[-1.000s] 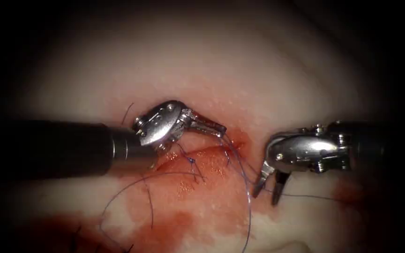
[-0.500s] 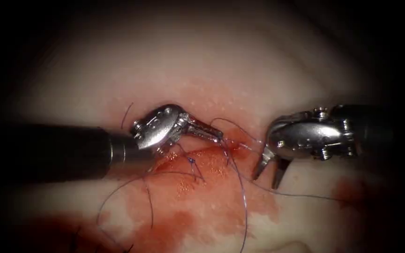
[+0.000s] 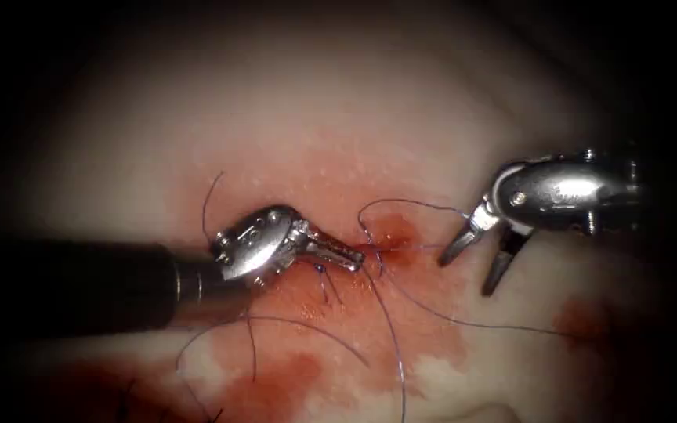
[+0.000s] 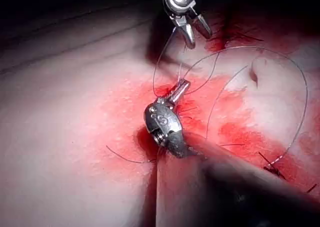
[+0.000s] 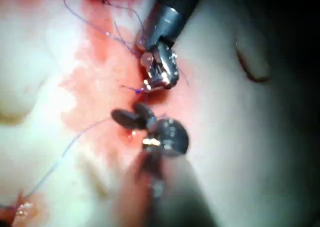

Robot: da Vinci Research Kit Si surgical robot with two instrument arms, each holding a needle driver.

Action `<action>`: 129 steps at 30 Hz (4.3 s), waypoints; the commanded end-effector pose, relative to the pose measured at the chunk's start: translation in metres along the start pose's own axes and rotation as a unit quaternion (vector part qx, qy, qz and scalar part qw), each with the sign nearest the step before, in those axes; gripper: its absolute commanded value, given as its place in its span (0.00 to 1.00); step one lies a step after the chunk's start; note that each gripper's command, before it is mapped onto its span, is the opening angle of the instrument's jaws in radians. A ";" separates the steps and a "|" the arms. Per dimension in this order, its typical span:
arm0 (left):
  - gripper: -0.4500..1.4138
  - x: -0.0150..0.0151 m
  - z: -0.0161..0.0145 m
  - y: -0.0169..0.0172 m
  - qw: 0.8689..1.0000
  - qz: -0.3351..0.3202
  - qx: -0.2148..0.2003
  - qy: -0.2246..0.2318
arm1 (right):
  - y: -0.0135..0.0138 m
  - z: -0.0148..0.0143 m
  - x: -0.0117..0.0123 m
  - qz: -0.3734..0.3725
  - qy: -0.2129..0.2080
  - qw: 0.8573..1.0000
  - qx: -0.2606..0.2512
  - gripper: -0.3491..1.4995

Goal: Wound Closure

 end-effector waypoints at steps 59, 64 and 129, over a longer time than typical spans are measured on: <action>0.00 -0.0006 0.0009 0.0011 1.000 -0.005 0.015 0.000 | 0.0056 0.0028 -0.0071 0.224 0.233 0.889 -0.324 0.00; 0.00 -0.0016 0.0003 -0.0002 1.000 -0.004 0.018 -0.014 | 0.0066 0.0036 -0.0065 0.216 0.295 0.888 -0.279 0.00; 0.00 -0.0018 -0.0009 -0.0021 0.999 -0.009 0.020 -0.033 | 0.0029 0.0114 -0.0056 0.297 -0.182 0.929 0.125 0.70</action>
